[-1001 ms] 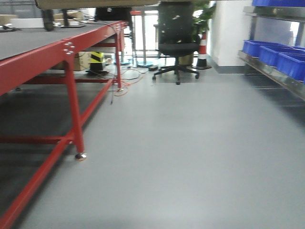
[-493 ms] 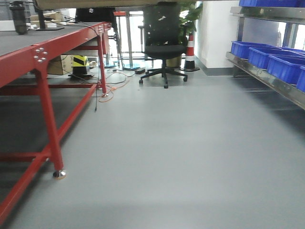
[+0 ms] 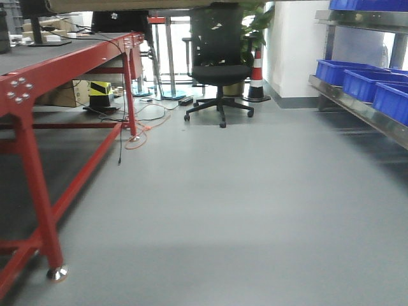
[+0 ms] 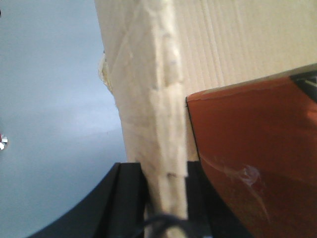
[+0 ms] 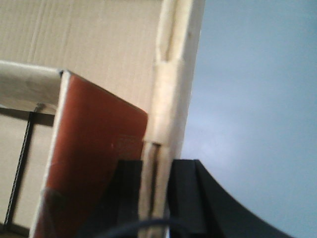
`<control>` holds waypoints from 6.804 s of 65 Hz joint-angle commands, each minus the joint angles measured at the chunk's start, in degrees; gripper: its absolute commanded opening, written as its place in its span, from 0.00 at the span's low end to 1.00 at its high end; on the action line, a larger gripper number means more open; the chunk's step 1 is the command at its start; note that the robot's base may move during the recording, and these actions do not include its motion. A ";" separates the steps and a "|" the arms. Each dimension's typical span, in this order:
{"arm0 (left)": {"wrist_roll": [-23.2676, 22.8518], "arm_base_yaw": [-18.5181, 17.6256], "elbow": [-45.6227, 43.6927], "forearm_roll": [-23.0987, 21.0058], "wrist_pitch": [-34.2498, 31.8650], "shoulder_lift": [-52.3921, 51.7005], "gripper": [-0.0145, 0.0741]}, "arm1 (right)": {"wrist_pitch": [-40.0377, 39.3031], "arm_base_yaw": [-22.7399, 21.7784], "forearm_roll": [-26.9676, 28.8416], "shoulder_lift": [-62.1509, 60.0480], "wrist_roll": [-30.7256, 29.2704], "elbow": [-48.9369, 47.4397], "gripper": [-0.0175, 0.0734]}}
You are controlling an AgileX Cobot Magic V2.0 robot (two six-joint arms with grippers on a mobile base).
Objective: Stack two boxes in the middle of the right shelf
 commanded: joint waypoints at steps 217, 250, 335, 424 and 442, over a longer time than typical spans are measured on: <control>0.44 0.20 -0.95 1.24 -2.96 -1.25 0.04 | -5.40 -0.60 -3.31 -0.40 -0.25 -0.42 0.02; 0.44 0.20 -0.95 1.24 -2.96 -1.25 0.04 | -5.40 -0.60 -3.31 -0.40 -0.25 -0.42 0.02; 0.44 0.20 -0.95 1.24 -2.96 -1.25 0.04 | -5.39 -0.60 -3.31 -0.40 -0.25 -0.42 0.02; 0.44 0.20 -0.95 1.37 -3.05 -1.25 0.04 | -5.61 -0.60 -3.31 -0.40 -0.25 -0.42 0.02; 0.44 0.20 -0.95 1.37 -4.27 -1.25 0.04 | -5.61 -0.60 -3.31 -0.40 -0.25 -0.42 0.02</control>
